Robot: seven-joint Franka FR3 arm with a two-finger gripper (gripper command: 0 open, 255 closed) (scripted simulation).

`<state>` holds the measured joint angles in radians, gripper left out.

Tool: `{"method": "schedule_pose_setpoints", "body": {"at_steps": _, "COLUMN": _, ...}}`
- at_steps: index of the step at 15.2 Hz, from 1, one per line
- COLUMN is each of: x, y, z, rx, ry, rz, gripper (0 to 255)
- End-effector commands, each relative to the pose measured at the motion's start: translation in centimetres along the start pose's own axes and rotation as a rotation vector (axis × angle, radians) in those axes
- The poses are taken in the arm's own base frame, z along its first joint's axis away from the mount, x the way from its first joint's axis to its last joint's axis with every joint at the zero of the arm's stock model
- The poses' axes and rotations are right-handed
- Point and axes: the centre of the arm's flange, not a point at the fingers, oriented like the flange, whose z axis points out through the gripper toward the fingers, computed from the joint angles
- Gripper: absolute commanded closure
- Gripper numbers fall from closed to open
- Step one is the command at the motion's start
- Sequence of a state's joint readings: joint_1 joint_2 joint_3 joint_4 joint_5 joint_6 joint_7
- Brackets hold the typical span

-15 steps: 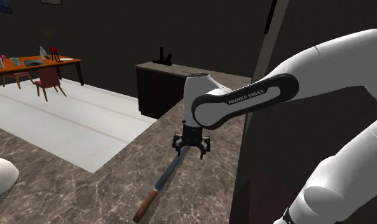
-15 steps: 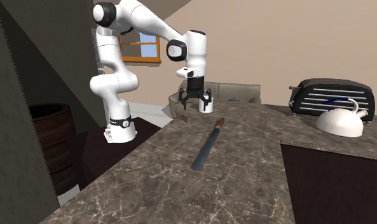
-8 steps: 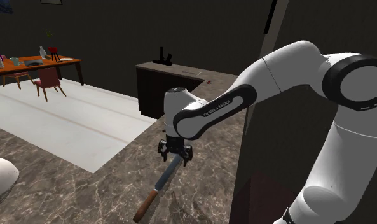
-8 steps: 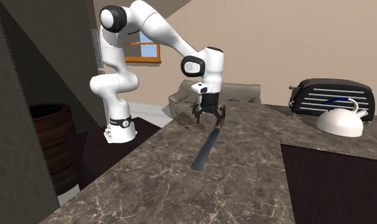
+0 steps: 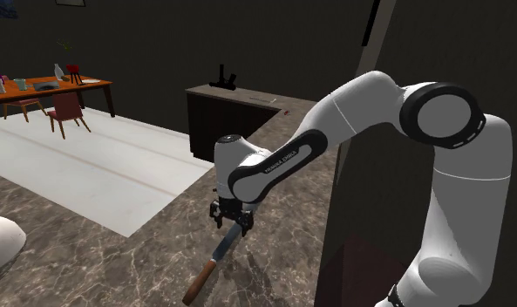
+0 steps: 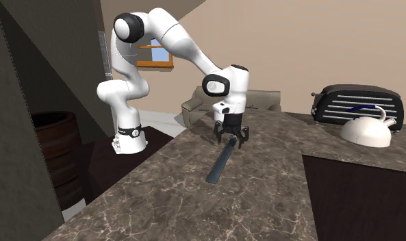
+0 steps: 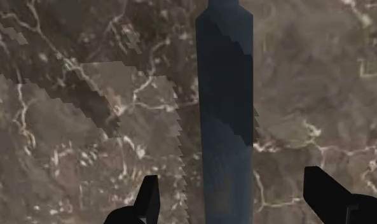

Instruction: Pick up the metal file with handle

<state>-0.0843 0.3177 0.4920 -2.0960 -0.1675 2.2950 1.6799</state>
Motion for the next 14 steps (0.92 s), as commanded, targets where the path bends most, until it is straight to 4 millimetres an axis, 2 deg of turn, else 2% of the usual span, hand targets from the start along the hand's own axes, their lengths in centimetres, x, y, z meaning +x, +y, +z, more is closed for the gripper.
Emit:
{"method": "schedule_pose_setpoints", "body": {"at_steps": 1, "x": -0.05, "y": -0.05, "z": 1.07, "rx": 0.000, "ry": 0.000, "rz": 0.000, "gripper": 0}}
{"method": "schedule_pose_setpoints", "body": {"at_steps": 4, "x": -0.04, "y": -0.07, "z": 1.38, "rx": 0.000, "ry": 0.000, "rz": 0.000, "gripper": 0}}
{"method": "schedule_pose_setpoints", "body": {"at_steps": 5, "x": -0.05, "y": -0.04, "z": 1.34, "rx": 0.000, "ry": 0.000, "rz": 0.000, "gripper": 255}}
{"method": "schedule_pose_setpoints", "body": {"at_steps": 14, "x": -0.04, "y": -0.07, "z": 1.38, "rx": 0.000, "ry": 0.000, "rz": 0.000, "gripper": 255}}
